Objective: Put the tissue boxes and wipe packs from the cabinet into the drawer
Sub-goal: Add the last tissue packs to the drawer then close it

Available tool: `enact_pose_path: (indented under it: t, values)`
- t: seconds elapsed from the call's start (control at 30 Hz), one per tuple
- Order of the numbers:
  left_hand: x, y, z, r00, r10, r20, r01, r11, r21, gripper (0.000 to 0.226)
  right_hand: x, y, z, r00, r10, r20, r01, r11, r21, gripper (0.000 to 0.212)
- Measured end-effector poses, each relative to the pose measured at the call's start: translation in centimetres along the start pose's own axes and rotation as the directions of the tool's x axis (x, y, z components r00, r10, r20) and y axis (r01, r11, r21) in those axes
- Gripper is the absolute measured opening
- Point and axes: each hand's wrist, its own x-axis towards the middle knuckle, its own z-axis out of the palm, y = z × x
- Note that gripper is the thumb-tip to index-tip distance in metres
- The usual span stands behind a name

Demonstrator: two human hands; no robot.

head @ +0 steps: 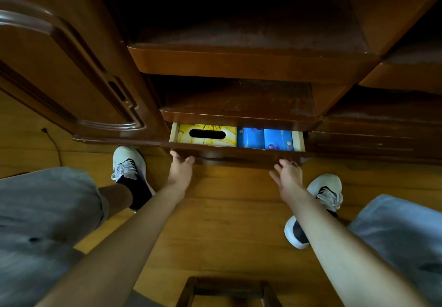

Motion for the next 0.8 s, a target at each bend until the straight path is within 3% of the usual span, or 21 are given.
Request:
enact_pose_path:
  t: [0.07,0.17,0.27,0.4,0.57,0.8]
  values:
    - [0.4,-1.7,0.3,0.969,0.236,0.072,-0.246,0.901,0.357,0.086,0.1,1.4,0.3,0.977,-0.214,0.011,0.204,0.915,-0.347,0.072]
    - [1.8,-4.1,0.7,0.901,0.414,0.133,-0.414,0.723,0.554,0.099,0.3,3.6,0.5,0.920,-0.379,0.105,0.379,0.785,-0.490,0.096]
    - [2.6,-5.2,1.8,0.874,0.478,0.088,-0.443,0.712,0.545,0.100,1.0,4.2,1.6,0.884,-0.466,0.041,0.422,0.757,-0.500,0.106]
    - [3.3,-4.8,4.5,0.814,0.576,-0.074,-0.483,0.743,0.463,0.099,2.4,4.3,3.7,0.861,-0.508,-0.024,0.443,0.774,-0.452,0.113]
    - [5.7,-2.5,8.1,0.790,0.573,-0.218,-0.471,0.795,0.383,0.109,5.0,3.3,5.3,0.831,-0.555,-0.043,0.483,0.757,-0.440,0.112]
    - [9.1,-0.8,10.8,0.797,0.543,-0.264,-0.424,0.815,0.395,0.112,7.2,2.0,6.9,0.805,-0.593,-0.015,0.501,0.693,-0.519,0.108]
